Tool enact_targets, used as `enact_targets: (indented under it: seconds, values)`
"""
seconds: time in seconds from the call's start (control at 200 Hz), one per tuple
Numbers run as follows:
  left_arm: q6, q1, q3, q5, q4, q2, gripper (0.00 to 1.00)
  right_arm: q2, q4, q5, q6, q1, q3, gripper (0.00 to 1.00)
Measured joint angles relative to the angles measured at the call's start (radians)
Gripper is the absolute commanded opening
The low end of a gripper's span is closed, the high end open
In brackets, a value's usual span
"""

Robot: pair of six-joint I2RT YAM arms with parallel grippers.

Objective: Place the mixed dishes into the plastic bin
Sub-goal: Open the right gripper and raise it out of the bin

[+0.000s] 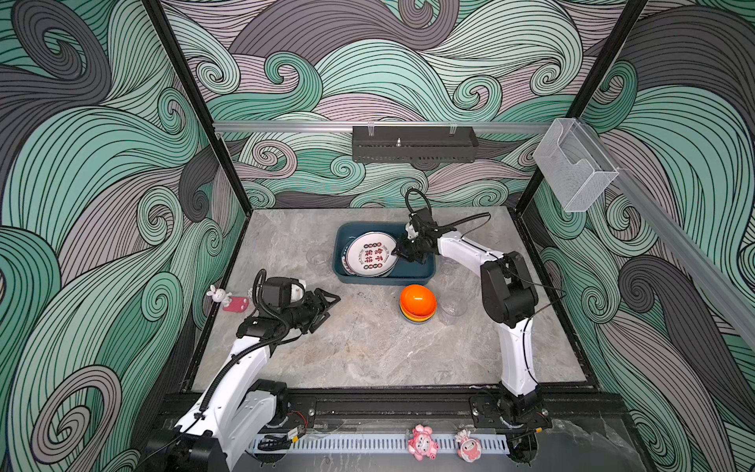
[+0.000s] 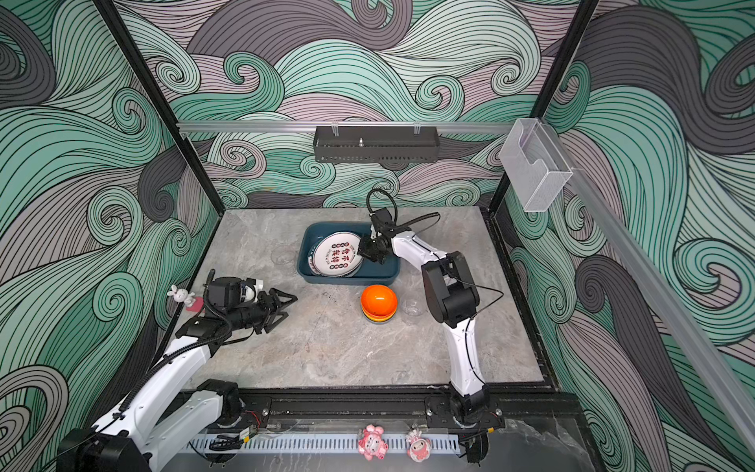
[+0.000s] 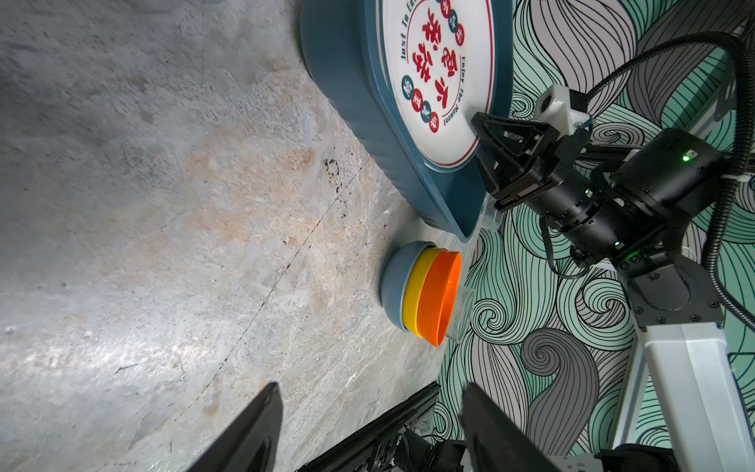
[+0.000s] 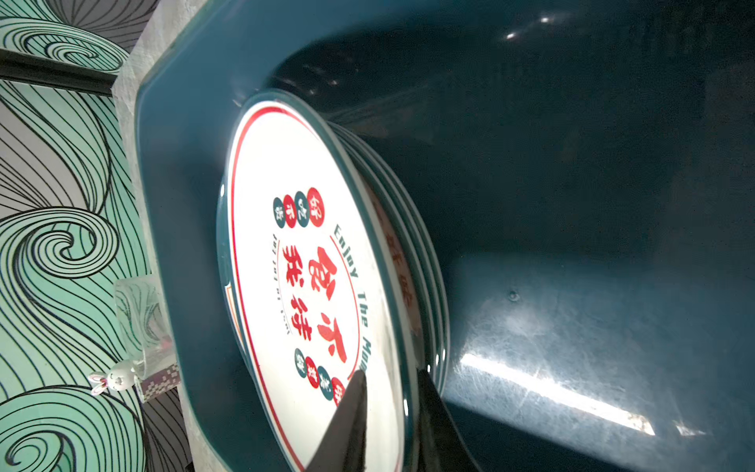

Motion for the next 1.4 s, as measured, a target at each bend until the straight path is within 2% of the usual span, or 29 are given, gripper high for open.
enact_targets:
  seconds: [0.595, 0.896, 1.186, 1.401]
  values:
    - [0.004, 0.000, -0.003, -0.001, -0.003, -0.011, 0.72, -0.026, -0.053, 0.045, -0.039, 0.000, -0.009, 0.29]
    - [0.059, 0.000, 0.009, -0.004, -0.044, -0.005, 0.71, -0.216, -0.076, 0.051, -0.085, 0.000, -0.123, 0.33]
    - [0.155, 0.000, 0.128, 0.002, -0.122, 0.103, 0.58, -0.389, -0.137, 0.043, -0.157, 0.000, -0.241, 0.33]
    - [0.201, -0.005, 0.180, 0.013, -0.167, 0.171, 0.53, -0.505, -0.211, 0.031, -0.222, 0.002, -0.332, 0.35]
